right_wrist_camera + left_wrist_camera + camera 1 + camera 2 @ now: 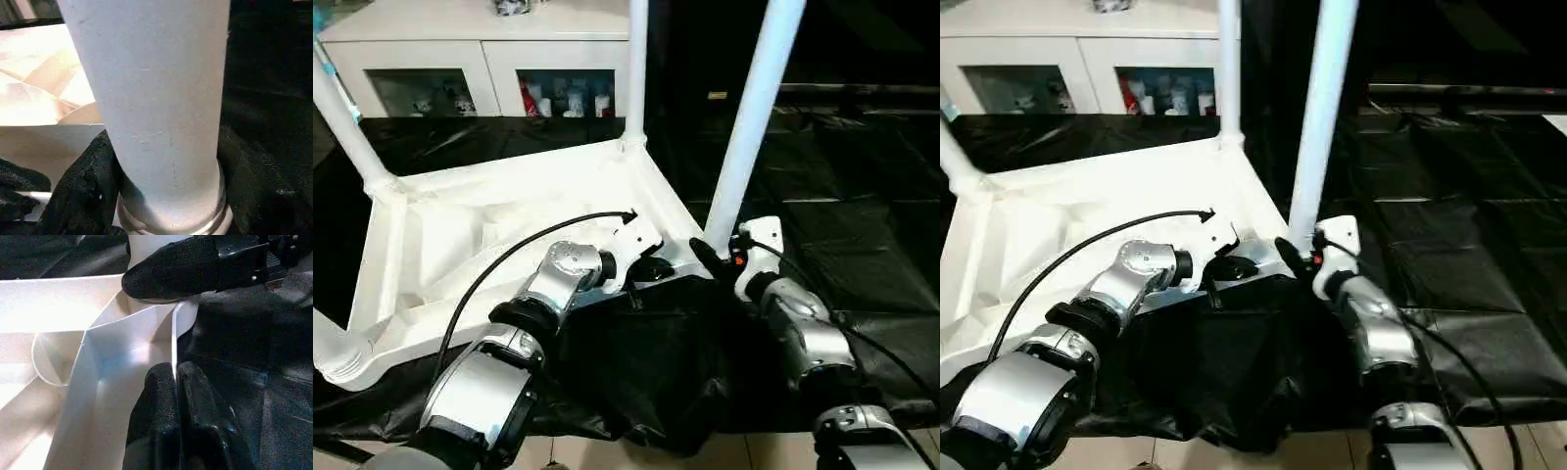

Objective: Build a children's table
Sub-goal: Rotate leg to tighten

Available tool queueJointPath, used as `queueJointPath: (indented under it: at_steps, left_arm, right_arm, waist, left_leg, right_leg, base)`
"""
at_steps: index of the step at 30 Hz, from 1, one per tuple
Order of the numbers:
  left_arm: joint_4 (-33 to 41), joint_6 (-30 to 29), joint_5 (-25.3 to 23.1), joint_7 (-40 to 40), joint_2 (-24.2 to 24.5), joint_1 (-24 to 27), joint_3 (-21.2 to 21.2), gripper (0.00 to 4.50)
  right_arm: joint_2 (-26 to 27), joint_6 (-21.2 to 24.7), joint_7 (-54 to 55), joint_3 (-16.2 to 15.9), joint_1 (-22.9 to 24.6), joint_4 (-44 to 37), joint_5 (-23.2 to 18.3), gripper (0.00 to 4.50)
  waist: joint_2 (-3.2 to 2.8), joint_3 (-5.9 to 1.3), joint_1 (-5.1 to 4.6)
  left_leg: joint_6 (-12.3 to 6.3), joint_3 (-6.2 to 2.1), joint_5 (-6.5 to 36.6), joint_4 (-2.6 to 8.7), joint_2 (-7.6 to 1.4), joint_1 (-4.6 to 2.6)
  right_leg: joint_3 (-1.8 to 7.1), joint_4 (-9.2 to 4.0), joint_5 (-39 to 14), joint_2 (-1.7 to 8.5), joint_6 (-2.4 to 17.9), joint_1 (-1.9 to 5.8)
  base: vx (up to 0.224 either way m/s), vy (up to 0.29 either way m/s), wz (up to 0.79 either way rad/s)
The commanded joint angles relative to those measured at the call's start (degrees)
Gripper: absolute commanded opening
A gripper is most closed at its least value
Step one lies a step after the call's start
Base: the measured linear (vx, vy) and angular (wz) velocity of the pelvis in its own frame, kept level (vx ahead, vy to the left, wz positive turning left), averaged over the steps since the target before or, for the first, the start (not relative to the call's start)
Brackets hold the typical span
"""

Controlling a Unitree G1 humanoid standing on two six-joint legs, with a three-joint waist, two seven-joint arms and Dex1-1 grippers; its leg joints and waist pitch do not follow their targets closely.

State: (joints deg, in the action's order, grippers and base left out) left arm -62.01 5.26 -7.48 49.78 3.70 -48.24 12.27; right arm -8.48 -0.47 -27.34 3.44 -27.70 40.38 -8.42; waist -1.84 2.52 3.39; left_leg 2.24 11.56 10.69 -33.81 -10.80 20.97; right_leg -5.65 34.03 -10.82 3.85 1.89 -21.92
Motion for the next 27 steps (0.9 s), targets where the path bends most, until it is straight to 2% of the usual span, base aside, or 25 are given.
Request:
queueJointPath:
  at_steps: [1,2,3,5,8,9,12,13,15,20,21,24,26,27]
  left_arm:
    - [0.02,1.4,-0.38,0.25,-2.97,-1.05,1.74,0.0]
    - [0.12,3.0,-0.86,0.65,-2.39,-0.82,1.95,0.0]
    - [0.14,3.27,-0.93,0.73,-2.29,-0.78,1.99,0.0]
    - [0.17,3.17,-0.15,0.91,-1.87,-0.91,1.21,0.0]
    - [0.19,2.7,0.3,1.36,-1.58,-1.06,0.76,0.0]
    - [0.22,2.61,0.3,1.6,-1.44,-1.06,0.73,0.44]
    - [-0.37,-0.18,0.38,3.51,-0.94,-1.42,0.37,0.55]
    - [-0.59,-0.64,0.23,3.72,-0.86,-1.51,0.38,0.61]
    - [-1.5,-0.99,-1.23,1.91,-0.5,-1.67,1.09,0.85]
    - [-2.25,-3.52,-2.6,2.36,0.08,-1.76,2.38,0.85]
    - [-2.12,-3.48,-2.31,2.4,0.07,-1.74,2.16,0.85]
    - [-1.73,-3.51,-1.77,2.84,0.07,-1.74,1.76,0.85]
    - [-1.64,-3.77,-1.94,3.3,0.6,-1.98,1.85,0.49]
    - [-1.64,-3.77,-1.94,3.3,0.6,-1.98,1.85,0.49]
  right_arm:
    - [1.94,0.21,-1.69,-6.97,1.0,1.91,4.77,2.54]
    - [1.0,-1.13,-2.86,-6.4,1.08,1.63,3.99,2.54]
    - [0.86,-1.2,-3.15,-6.23,1.12,1.5,3.68,2.89]
    - [-0.59,-1.49,-5.66,-5.49,1.18,0.8,2.64,3.24]
    - [-1.67,-2.3,-6.69,-5.34,1.27,0.57,3.1,3.3]
    - [-1.98,-2.64,-6.91,-5.28,1.33,0.57,3.3,3.36]
    - [-3.93,-2.96,-11.32,-4.92,2.13,-1.29,1.82,3.36]
    - [-4.28,-3.04,-12.14,-4.92,2.29,-1.6,1.56,3.36]
    - [-4.67,-3.19,-13.07,-5.17,2.64,-2.07,1.24,3.36]
    - [-4.58,-3.7,-13.74,-5.2,3.07,-2.56,1.5,3.36]
    - [-4.54,-3.7,-13.91,-5.17,3.2,-2.76,1.45,3.36]
    - [-4.58,-3.68,-14.33,-5.09,3.46,-3.18,1.46,3.36]
    - [-5.21,-3.87,-14.7,-5.04,3.51,-3.12,1.45,3.36]
    - [-5.21,-3.87,-14.7,-5.04,3.51,-3.12,1.45,3.36]
  waist:
    - [0.61,-2.99,-0.02]
    - [0.66,-3.04,0.04]
    - [0.6,-3.09,0.04]
    - [0.59,-3.19,0.04]
    - [0.68,-3.32,0.23]
    - [0.71,-3.28,0.21]
    - [0.69,-3.33,0.4]
    - [0.72,-3.36,0.4]
    - [0.67,-3.36,0.23]
    - [0.72,-3.11,-0.16]
    - [0.52,-3.14,-0.13]
    - [0.56,-3.24,-0.24]
    - [0.49,-3.26,-0.27]
    - [0.52,-3.27,-0.24]
  left_leg:
    - [-3.57,-1.89,12.91,3.97,-2.99,-0.71]
    - [-3.74,-1.89,12.71,3.97,-3.03,-0.72]
    - [-3.73,-1.9,12.49,3.96,-3.08,-0.73]
    - [-4.29,-1.87,11.45,3.95,-3.18,-0.62]
    - [-4.83,-1.73,10.32,3.73,-3.12,-0.55]
    - [-5.0,-1.75,10.05,3.73,-3.13,-0.43]
    - [-5.67,-1.67,9.73,3.66,-3.23,-0.5]
    - [-6.0,-1.71,9.23,3.63,-3.26,-0.32]
    - [-6.39,-1.72,9.02,3.57,-3.24,-0.23]
    - [-5.76,-1.78,10.78,3.6,-2.98,-0.32]
    - [-5.72,-1.81,10.7,3.6,-2.98,-0.34]
    - [-5.75,-1.86,10.61,3.68,-3.15,-0.39]
    - [-5.93,-1.85,10.5,3.66,-3.16,-0.37]
    - [-5.98,-1.83,10.5,3.64,-3.14,-0.4]
  right_leg:
    - [3.49,-5.55,-18.69,5.89,9.56,2.25]
    - [3.49,-5.62,-18.7,5.9,9.39,2.23]
    - [3.52,-5.47,-18.16,5.86,9.42,2.24]
    - [3.53,-5.07,-15.07,5.74,10.21,2.32]
    - [3.51,-4.75,-12.26,5.8,11.35,2.46]
    - [3.53,-4.67,-11.84,5.81,11.47,2.5]
    - [3.51,-4.5,-10.55,5.78,12.04,2.58]
    - [3.46,-4.35,-9.7,5.8,12.23,2.71]
    - [3.43,-4.31,-8.84,5.8,12.5,2.71]
    - [3.35,-5.03,-14.16,5.82,11.59,2.66]
    - [3.37,-5.05,-14.24,5.81,11.59,2.64]
    - [3.36,-4.84,-12.62,5.68,12.0,2.61]
    - [3.37,-4.74,-11.42,5.7,12.52,2.63]
    - [3.36,-4.72,-11.32,5.7,12.57,2.66]
  base:
    - [0.0,0.0,0.0]
    - [0.0,0.0,0.0]
    - [0.0,0.0,0.0]
    - [0.0,0.0,0.0]
    - [0.0,0.0,0.0]
    - [0.0,0.0,0.0]
    - [0.0,0.0,0.0]
    - [0.0,0.0,0.0]
    - [0.0,0.0,0.0]
    - [0.0,0.0,0.0]
    - [0.0,0.0,0.0]
    - [0.0,0.0,0.0]
    - [0.0,0.0,0.0]
    - [0.0,0.0,0.0]
